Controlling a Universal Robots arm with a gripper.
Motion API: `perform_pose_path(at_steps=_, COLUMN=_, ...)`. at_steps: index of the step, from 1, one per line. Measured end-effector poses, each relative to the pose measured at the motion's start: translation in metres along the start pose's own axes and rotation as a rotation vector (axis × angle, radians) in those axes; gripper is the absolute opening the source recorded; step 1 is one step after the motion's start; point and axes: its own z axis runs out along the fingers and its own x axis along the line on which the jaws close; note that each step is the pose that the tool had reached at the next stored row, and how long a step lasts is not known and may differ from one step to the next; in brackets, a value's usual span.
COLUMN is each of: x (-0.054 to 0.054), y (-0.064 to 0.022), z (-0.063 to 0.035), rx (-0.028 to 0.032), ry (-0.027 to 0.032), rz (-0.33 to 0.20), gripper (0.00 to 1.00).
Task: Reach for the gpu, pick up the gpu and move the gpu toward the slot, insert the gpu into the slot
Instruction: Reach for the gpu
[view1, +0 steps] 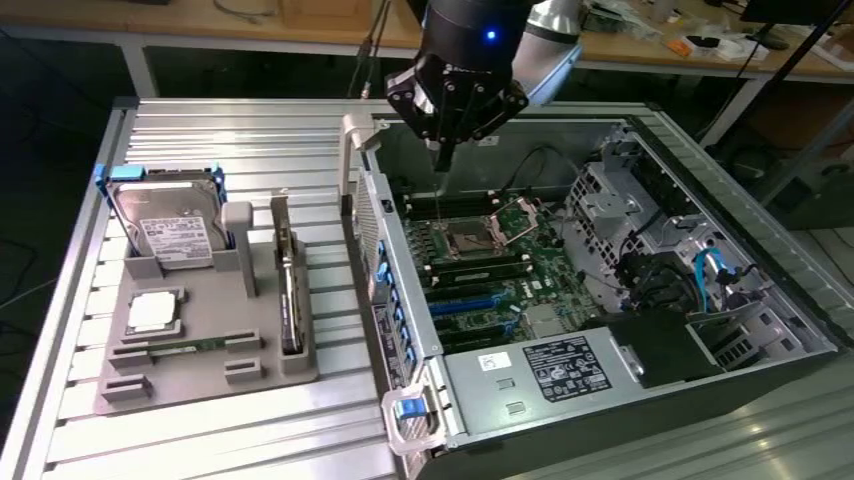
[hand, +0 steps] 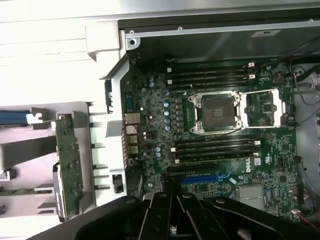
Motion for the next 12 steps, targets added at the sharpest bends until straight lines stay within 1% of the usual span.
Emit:
perform_pose_path(at_steps=4, x=0.012, y=-0.0009, z=-0.0003, rx=0.0, ry=0.0, rz=0.0, gripper=0.11)
perform_pose_path(at_steps=7, x=0.034, y=-0.0026, z=-0.001, rx=0.0, ry=0.0, rz=0.0, gripper=0.11)
perform_pose_path(at_steps=9, x=0.043, y=-0.0033, z=-0.0012, rx=0.0, ry=0.0, rz=0.0, gripper=0.11)
perform_pose_path(at_steps=12, x=0.069, y=-0.0053, z=-0.002, rx=0.0001, ry=0.0001, rz=0.0, gripper=0.11)
